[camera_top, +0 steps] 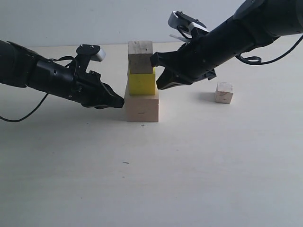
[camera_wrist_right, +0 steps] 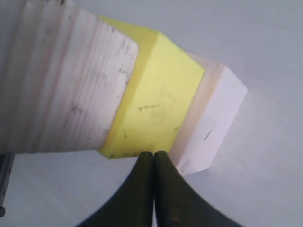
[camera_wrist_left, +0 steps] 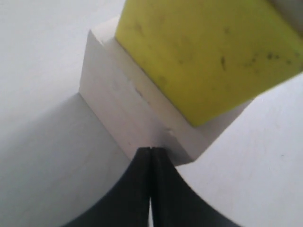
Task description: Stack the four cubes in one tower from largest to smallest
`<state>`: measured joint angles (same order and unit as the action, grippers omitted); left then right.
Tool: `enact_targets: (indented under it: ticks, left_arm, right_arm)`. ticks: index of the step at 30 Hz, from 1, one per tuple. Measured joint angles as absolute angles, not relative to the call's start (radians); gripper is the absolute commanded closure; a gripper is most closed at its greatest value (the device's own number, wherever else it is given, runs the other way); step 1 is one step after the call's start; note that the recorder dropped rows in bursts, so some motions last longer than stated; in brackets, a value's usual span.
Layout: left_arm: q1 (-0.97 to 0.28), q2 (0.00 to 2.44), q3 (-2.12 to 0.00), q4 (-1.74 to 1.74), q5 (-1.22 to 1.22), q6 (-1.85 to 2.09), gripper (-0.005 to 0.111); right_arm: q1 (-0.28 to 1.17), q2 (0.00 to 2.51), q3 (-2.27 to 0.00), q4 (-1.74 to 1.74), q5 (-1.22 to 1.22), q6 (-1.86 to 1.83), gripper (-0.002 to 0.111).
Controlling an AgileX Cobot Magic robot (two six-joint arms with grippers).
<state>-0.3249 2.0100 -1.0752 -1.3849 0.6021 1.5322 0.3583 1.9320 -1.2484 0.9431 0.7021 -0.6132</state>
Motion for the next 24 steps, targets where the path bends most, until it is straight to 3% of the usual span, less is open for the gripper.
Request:
enact_targets:
  ticks: [24]
  left_arm:
    - [-0.325,2.01,-1.075,-1.385,0.606,1.532,0.107]
  right_arm:
    - [0.358,1.932,-1.248,0.947,0.732,-0.623,0.108]
